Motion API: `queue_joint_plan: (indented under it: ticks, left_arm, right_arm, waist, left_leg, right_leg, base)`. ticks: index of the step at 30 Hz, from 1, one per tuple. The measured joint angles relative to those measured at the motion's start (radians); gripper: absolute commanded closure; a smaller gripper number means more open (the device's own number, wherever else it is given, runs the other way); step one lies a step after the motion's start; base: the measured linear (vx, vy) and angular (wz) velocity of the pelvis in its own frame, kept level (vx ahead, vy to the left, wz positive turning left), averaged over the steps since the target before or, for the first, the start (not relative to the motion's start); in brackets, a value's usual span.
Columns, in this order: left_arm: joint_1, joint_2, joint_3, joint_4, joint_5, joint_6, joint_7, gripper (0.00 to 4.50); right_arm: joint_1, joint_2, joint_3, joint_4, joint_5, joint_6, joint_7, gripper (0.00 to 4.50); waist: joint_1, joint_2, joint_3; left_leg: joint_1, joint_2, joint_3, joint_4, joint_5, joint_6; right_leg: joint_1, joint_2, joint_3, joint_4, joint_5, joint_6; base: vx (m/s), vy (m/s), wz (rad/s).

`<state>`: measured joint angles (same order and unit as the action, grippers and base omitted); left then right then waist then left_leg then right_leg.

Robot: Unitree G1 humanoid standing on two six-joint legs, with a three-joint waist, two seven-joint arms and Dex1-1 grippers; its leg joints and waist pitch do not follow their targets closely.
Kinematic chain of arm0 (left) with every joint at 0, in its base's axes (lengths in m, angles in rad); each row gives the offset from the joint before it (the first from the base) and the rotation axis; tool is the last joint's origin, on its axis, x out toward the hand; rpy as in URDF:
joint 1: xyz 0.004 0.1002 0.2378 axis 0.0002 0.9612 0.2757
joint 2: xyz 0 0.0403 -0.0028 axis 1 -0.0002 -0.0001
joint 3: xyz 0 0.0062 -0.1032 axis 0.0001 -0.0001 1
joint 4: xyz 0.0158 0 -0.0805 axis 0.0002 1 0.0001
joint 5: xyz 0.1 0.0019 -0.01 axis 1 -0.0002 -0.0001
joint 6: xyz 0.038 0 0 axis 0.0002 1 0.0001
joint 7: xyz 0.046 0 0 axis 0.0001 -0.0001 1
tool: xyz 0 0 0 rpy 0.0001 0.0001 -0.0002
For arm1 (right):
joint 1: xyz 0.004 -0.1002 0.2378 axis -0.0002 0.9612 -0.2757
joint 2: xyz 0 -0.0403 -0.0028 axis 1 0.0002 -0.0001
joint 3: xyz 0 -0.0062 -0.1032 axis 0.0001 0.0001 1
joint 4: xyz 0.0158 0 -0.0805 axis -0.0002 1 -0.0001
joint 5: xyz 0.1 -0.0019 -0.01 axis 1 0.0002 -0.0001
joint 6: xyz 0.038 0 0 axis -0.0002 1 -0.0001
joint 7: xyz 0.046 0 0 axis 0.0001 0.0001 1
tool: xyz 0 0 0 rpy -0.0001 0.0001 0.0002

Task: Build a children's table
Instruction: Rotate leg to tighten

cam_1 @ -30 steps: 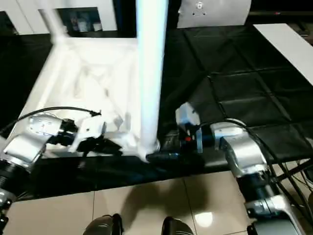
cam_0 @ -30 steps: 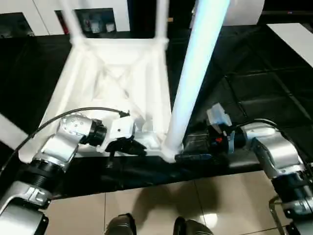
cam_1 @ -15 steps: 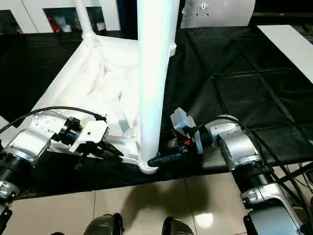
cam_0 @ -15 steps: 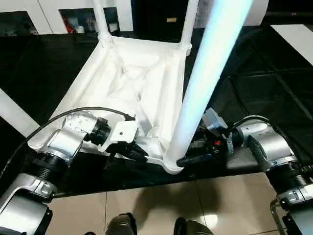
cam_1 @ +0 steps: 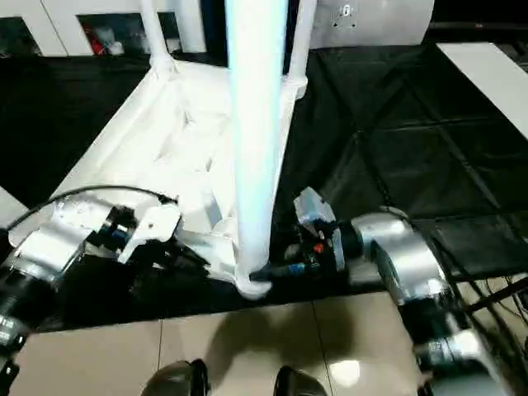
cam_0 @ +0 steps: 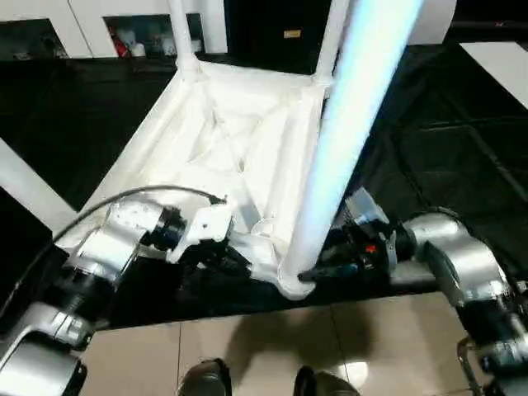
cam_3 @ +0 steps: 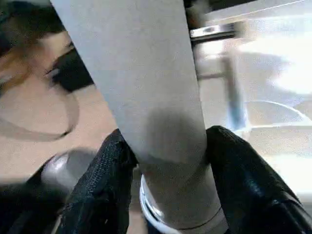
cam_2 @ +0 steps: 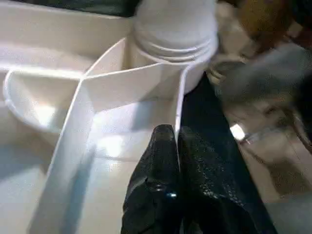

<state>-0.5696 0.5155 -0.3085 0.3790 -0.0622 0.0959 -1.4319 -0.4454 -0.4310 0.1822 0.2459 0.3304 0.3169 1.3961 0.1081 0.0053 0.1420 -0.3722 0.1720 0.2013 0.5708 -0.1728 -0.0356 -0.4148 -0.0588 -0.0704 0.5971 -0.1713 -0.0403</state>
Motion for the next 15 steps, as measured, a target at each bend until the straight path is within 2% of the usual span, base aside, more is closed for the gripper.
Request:
queue_joint_plan:
  ticks: [2, 5, 7, 8, 15]
  left_arm:
    - [0.01, -0.03, 0.03, -0.021, 0.023, 0.082, 0.096, 4.5]
    - [0.008, -0.095, 0.055, -0.043, 0.059, 0.179, 0.244, 4.5]
    - [0.009, -0.135, 0.062, -0.056, 0.066, 0.224, 0.314, 4.5]
    - [0.007, -0.176, 0.077, -0.057, 0.084, 0.255, 0.381, 4.5]
    - [-0.05, -0.345, 0.093, -0.022, 0.157, 0.346, 0.664, 4.5]
  right_arm:
    - [0.033, 0.044, -0.053, -0.039, -0.014, 0.044, -0.153, 2.51]
    - [0.052, 0.139, -0.13, -0.07, -0.038, 0.102, -0.4, 2.51]
    - [0.055, 0.181, -0.159, -0.089, -0.062, 0.123, -0.506, 2.52]
    - [0.058, 0.246, -0.189, -0.1, -0.092, 0.13, -0.614, 2.52]
    - [0.02, 0.495, -0.25, -0.102, -0.222, 0.101, -1.13, 2.52]
  waist:
    - [-0.013, 0.0, 0.0]
    - [-0.052, -0.001, 0.0]
    - [-0.069, -0.001, 0.0]
    - [-0.076, -0.001, 0.0]
    - [-0.076, -0.001, -0.001]
  left_leg:
    - [0.005, 0.0, 0.0, -0.001, 0.002, -0.002]
    - [0.007, 0.0, -0.001, 0.0, 0.003, -0.004]
    - [0.008, 0.0, -0.001, 0.0, 0.003, -0.004]
    - [0.009, 0.0, -0.001, 0.0, 0.003, -0.004]
    - [0.005, -0.002, -0.001, -0.002, 0.003, -0.004]
  right_leg:
    - [0.004, 0.0, 0.0, 0.0, -0.003, 0.006]
    - [0.006, 0.0, 0.0, -0.004, -0.004, 0.007]
    - [0.005, 0.0, 0.0, -0.006, -0.004, 0.007]
    - [0.005, 0.0, 0.0, -0.005, -0.004, 0.007]
    - [0.001, 0.001, 0.001, -0.005, -0.004, 0.007]
  base:
    - [0.0, 0.0, 0.0]
    - [0.0, 0.0, 0.0]
    - [0.0, 0.0, 0.0]
    - [0.0, 0.0, 0.0]
    - [0.0, 0.0, 0.0]
